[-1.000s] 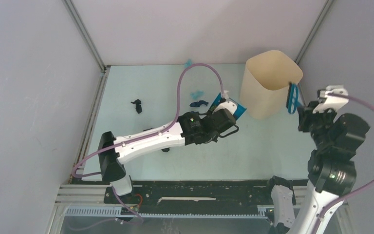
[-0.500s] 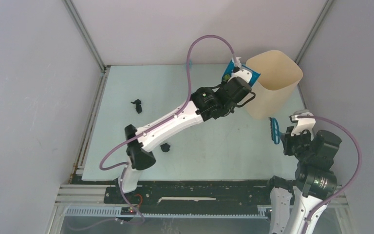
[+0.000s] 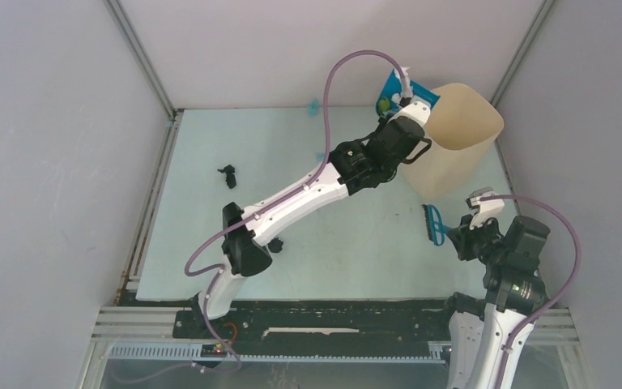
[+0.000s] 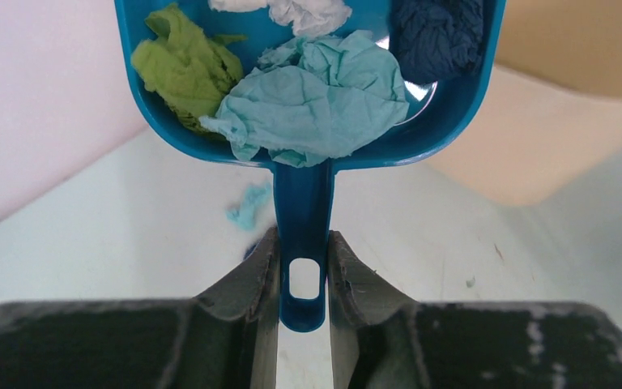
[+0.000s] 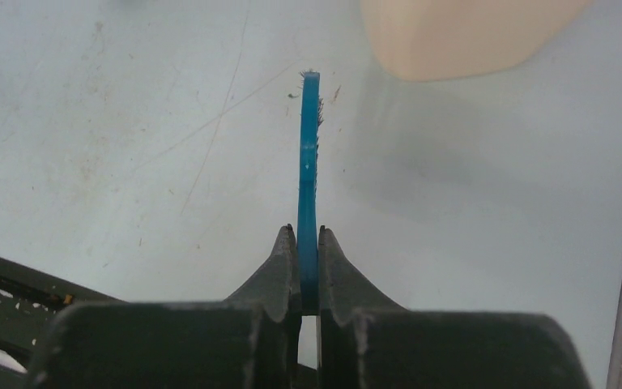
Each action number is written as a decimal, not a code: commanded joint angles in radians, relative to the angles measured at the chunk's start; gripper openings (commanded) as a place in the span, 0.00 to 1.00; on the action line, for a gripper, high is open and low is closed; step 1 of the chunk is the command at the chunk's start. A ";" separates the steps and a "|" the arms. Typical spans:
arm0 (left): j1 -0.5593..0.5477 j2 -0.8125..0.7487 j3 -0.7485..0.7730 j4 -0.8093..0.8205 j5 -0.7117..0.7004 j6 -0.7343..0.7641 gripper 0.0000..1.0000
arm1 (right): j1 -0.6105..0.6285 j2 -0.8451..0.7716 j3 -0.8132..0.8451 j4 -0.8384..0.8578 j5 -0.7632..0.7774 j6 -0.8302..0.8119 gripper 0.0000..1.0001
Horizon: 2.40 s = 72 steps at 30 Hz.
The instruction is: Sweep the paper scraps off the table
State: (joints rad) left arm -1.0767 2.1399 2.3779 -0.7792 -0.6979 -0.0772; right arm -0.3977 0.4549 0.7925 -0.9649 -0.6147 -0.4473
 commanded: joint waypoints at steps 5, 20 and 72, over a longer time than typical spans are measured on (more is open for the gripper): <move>0.006 0.145 0.164 0.398 -0.136 0.386 0.00 | 0.038 -0.018 0.004 0.114 0.009 0.087 0.00; 0.014 0.294 -0.016 1.113 -0.171 1.135 0.00 | 0.045 -0.055 -0.001 0.113 0.007 0.086 0.00; 0.015 -0.454 -0.708 0.525 -0.121 0.151 0.00 | 0.107 -0.058 -0.007 0.132 0.051 0.110 0.00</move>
State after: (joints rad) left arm -1.0382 1.8282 1.7737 -0.0193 -0.8474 0.3855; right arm -0.2974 0.4049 0.7906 -0.8768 -0.5732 -0.3527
